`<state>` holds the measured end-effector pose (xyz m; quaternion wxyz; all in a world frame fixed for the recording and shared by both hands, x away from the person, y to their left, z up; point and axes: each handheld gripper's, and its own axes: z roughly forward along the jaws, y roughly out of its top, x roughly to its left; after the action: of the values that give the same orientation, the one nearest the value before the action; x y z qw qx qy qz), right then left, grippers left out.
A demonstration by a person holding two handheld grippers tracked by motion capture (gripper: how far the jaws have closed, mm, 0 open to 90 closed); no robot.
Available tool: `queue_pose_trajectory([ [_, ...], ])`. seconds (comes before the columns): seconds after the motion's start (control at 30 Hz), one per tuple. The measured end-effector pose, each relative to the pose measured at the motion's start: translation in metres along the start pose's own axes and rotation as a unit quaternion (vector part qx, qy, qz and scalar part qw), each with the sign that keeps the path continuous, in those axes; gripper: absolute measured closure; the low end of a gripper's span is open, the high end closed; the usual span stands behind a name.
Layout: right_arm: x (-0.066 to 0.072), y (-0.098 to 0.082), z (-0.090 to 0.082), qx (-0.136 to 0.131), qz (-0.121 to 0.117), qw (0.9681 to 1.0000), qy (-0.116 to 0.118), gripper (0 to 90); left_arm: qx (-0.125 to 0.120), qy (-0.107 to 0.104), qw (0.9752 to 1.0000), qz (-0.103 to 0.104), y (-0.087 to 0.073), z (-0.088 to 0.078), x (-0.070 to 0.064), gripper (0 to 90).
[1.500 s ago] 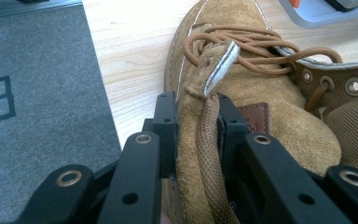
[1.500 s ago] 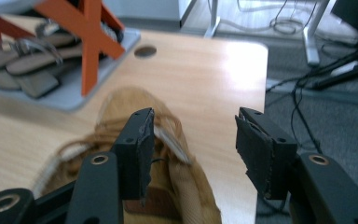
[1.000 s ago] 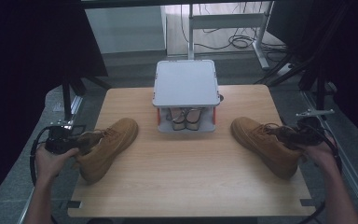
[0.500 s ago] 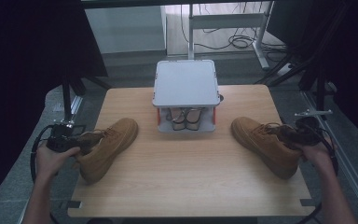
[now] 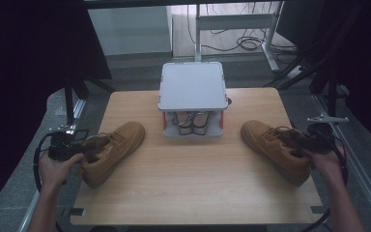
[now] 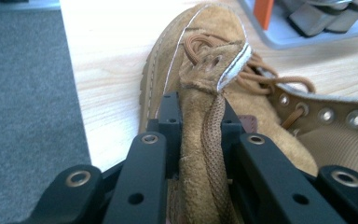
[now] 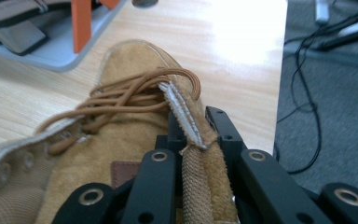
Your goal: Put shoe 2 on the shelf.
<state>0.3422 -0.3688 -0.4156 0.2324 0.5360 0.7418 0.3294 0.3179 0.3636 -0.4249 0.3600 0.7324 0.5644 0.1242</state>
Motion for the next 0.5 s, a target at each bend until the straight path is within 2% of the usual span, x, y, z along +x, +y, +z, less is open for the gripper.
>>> queue_pose_trajectory([
  [0.13,0.009,0.004,-0.01,-0.018,-0.018,0.9996,-0.014,81.5,-0.019,-0.006,0.9998,0.001,0.005,-0.005,-0.006,78.3],
  [0.27,0.011,0.006,-0.017,-0.026,-0.024,0.999,-0.026,81.6,-0.047,-0.017,0.9987,-0.002,0.012,-0.016,-0.009,78.2],
  [0.4,0.008,0.008,-0.026,-0.044,-0.004,0.9988,-0.022,81.6,-0.081,-0.036,0.9959,-0.015,0.02,-0.028,-0.01,78.1],
  [0.5,0.007,0.011,-0.035,-0.062,0.007,0.9978,-0.02,81.6,-0.102,-0.041,0.9938,-0.016,0.025,-0.036,-0.015,78.0],
])
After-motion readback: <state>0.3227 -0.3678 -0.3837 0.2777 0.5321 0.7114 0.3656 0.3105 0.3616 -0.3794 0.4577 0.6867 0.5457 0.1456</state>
